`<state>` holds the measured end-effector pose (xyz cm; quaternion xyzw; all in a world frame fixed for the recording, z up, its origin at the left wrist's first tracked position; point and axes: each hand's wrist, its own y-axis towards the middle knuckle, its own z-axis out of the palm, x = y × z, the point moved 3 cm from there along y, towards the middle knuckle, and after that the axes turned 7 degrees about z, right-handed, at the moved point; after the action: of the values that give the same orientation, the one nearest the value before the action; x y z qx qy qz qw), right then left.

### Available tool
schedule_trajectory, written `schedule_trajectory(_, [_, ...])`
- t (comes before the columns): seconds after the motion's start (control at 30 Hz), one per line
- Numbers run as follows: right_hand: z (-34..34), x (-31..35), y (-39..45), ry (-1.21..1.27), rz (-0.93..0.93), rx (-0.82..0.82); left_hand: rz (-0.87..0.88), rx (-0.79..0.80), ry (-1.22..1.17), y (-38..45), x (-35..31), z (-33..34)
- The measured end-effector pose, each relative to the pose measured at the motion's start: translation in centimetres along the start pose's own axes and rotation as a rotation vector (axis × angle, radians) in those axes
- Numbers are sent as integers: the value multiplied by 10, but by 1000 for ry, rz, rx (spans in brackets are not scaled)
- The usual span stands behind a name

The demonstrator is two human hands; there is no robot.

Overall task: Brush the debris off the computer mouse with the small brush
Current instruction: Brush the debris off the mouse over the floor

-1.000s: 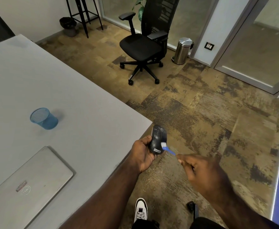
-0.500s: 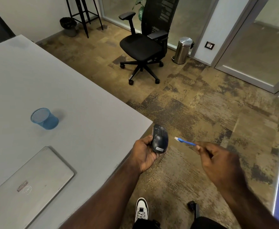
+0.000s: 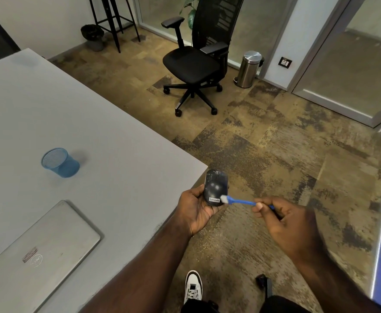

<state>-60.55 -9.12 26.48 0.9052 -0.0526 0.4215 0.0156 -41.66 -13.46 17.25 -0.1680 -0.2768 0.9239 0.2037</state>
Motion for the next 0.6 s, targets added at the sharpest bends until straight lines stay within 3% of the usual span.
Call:
schedule_trajectory(0.07, [5, -1, -1, -67, -20, 23, -8, 10, 0, 1, 0, 0])
schedule_trajectory(0.23, [-9, -4, 10, -91, 16, -152, -36, 28, -2, -3, -1, 1])
schedule_trajectory(0.4, [0, 1, 12, -37, -30, -47, -46, 49, -20, -5, 1, 3])
schedule_trajectory(0.6, [-9, -6, 27, -9, 4, -170, -87, 63, -4, -7, 0, 0])
